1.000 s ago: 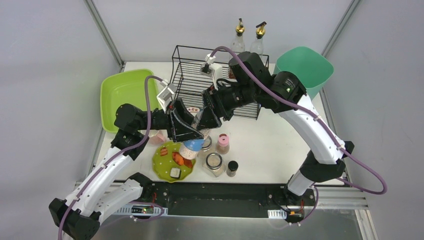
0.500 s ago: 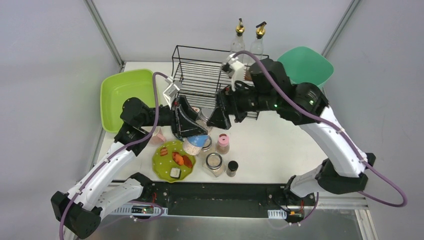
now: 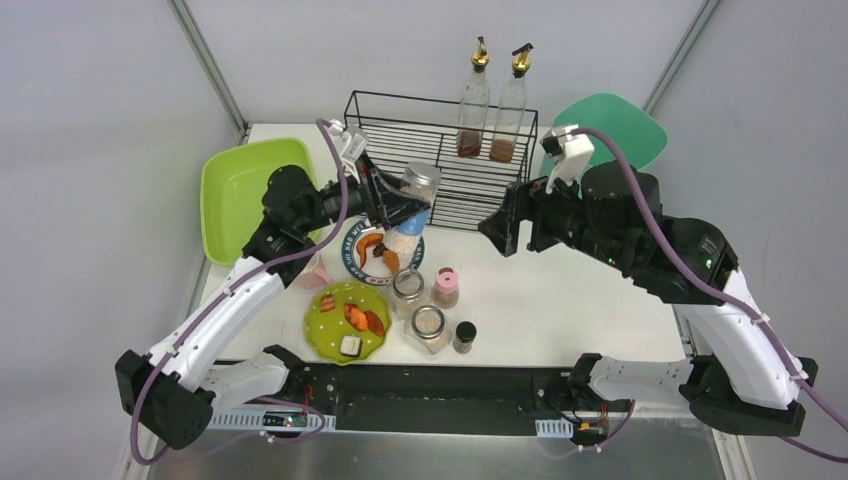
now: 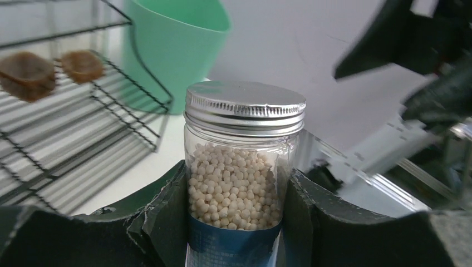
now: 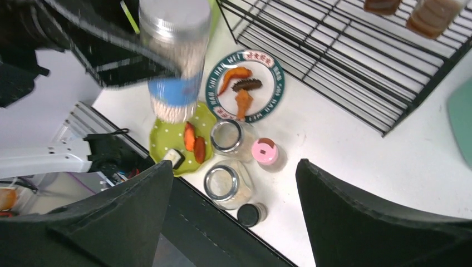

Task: Clear the kitchen counter

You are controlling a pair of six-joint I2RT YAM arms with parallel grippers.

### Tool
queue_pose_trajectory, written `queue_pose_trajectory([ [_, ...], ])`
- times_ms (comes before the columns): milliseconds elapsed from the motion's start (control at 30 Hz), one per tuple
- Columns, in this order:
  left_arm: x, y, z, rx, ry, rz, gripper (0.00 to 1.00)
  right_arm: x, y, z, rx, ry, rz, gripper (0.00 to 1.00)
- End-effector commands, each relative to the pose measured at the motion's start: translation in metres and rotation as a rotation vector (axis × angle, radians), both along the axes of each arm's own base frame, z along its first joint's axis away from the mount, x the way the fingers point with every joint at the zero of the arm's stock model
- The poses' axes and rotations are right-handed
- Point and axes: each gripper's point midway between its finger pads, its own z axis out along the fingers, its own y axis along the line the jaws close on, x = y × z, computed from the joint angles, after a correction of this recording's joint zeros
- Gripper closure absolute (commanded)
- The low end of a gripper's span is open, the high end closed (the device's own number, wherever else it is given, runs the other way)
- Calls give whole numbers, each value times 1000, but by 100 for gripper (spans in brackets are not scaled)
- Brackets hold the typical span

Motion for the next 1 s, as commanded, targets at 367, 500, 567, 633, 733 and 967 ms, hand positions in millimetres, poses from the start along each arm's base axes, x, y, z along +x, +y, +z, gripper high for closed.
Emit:
queue_pose_trajectory([
  [367, 206, 18, 75, -41, -529, 691, 79, -7, -16, -42, 36, 25, -56, 15],
  [500, 246, 18, 83, -56, -567, 749, 81, -12, -18, -50, 30, 41, -39, 15],
  [567, 262, 17, 84, -58, -590, 776, 81, -14, -19, -54, 26, 41, -28, 15],
  [633, 276, 17, 87, -70, -605, 798, 82, -14, -20, -58, 19, 38, -26, 15],
  [733, 295, 15, 85, -82, -613, 815, 84, -14, -19, -64, 0, 36, -20, 14],
  [967, 321, 10, 77, -110, -641, 838, 85, -7, -18, -74, -56, 18, -20, 13],
])
